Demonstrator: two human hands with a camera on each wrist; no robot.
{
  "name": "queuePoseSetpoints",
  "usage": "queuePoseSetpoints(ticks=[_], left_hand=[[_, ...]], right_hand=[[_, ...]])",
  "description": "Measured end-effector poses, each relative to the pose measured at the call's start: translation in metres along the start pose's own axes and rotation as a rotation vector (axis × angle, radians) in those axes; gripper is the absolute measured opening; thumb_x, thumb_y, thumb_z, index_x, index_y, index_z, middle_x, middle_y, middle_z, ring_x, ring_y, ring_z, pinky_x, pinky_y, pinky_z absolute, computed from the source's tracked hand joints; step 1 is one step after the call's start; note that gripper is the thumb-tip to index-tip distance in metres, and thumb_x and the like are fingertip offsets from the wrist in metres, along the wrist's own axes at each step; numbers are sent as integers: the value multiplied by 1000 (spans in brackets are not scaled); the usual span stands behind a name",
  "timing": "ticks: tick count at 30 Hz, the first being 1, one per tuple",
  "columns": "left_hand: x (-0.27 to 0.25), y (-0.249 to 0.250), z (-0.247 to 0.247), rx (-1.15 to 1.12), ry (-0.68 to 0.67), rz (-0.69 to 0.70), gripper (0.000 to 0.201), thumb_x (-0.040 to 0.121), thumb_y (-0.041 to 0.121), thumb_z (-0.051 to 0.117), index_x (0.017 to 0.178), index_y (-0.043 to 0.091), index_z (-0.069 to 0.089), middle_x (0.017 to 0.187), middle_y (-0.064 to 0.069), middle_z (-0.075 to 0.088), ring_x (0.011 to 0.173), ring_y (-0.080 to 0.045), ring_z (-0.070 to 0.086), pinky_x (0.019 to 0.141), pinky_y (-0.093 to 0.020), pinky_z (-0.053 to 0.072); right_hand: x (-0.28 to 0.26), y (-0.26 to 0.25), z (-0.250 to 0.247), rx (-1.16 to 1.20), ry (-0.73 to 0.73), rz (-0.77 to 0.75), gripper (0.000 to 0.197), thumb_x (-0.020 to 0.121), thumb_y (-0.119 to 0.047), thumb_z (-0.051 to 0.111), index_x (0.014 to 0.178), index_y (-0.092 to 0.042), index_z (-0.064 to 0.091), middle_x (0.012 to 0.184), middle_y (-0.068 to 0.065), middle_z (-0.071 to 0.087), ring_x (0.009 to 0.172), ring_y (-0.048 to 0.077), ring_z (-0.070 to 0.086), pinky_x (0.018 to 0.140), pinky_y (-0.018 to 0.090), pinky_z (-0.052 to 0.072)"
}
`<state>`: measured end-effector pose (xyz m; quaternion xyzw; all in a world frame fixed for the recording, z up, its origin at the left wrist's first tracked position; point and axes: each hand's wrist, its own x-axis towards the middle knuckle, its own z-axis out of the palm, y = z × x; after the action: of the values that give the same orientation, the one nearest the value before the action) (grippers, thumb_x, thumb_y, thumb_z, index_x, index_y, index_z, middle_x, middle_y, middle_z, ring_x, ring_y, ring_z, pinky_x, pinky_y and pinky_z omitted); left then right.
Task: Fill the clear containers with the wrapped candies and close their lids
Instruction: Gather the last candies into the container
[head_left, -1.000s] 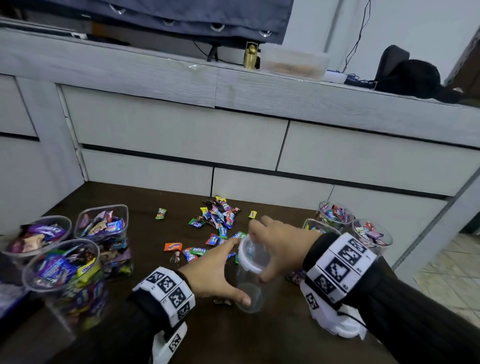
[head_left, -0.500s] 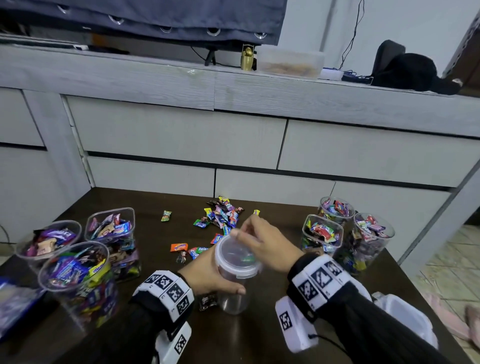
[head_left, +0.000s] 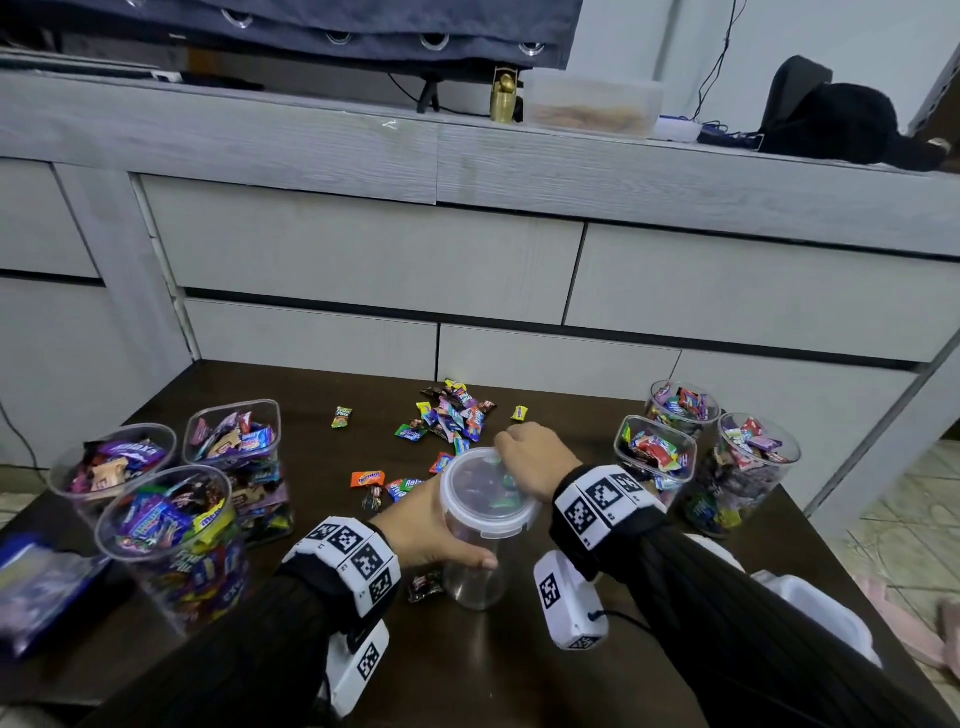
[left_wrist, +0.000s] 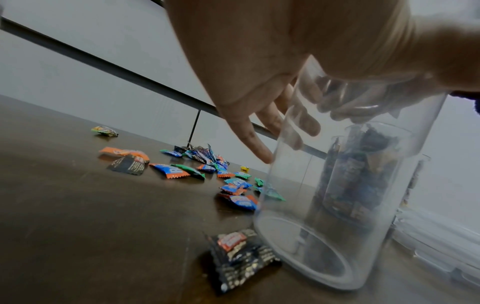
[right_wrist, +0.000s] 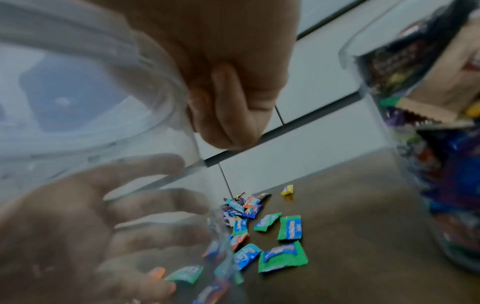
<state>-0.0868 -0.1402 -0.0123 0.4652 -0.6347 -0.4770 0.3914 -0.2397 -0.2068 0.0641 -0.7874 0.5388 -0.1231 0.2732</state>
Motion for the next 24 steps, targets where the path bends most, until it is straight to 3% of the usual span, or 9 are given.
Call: queuePoseSetpoints(ticks=[4,7,9,12,14,16,18,20,24], left_hand=[[0,0,3,5,4,3,86,55,5,91,125,30,47,121,25,64,118,4,56,93,-7,41],[-1,-3,4,-3,28,10,92,52,11,93,129,29,46,124,18,64,122,0,55,97,-10,41],[-2,-1,3,41,5,16,93,56,12,92,132,30,43,126,18,61,124,3,51,99,-10,39],[-4,6,-1,141,-45,27,92,65,25,89,138,36,34,134,25,49,126,12,43,100,-8,36],[-8,11,-3,231,-65,10,92,68,42,85,136,47,24,134,32,41,120,20,40,92,-1,36],[-12,15,-6,253,-56,-42,89,63,56,82,130,54,23,128,32,46,114,21,45,86,-2,41],[-15,17,-9,245,-15,-73,88,57,60,82,127,48,30,124,25,55,112,14,51,91,-13,45],[-14,21,-9,245,-5,-63,94,56,54,87,131,40,32,129,20,53,118,8,50,101,-22,44],[-8,26,-2,155,-22,18,89,66,18,89,133,37,33,137,18,46,124,14,43,98,-5,34]], right_hand=[[-4,6,-1,98,166,-65,38,96,-35,43,63,-18,38,69,2,49,72,24,47,60,30,29],[-10,11,-10,154,25,1,57,88,-63,44,69,-11,53,67,2,56,63,17,53,57,28,38],[-15,16,-17,209,-145,80,63,79,-70,53,82,-7,57,67,8,61,52,20,59,51,28,48],[-23,25,-26,317,-305,131,56,72,-60,69,82,-9,49,53,4,58,37,18,55,39,27,48],[-23,30,-28,378,-305,134,51,73,-53,73,80,-9,49,47,3,57,36,19,55,36,24,47],[-20,33,-29,416,-282,134,48,73,-50,75,81,-9,51,49,5,58,40,20,57,39,25,49],[-18,34,-27,429,-266,133,47,72,-51,74,80,-10,53,53,8,61,43,20,60,43,26,52],[-16,36,-21,451,-259,111,46,73,-53,72,76,-13,51,52,7,61,42,19,58,43,25,48],[-14,38,-10,498,-253,63,44,79,-50,68,65,-15,45,43,-1,50,37,15,45,41,25,37]])
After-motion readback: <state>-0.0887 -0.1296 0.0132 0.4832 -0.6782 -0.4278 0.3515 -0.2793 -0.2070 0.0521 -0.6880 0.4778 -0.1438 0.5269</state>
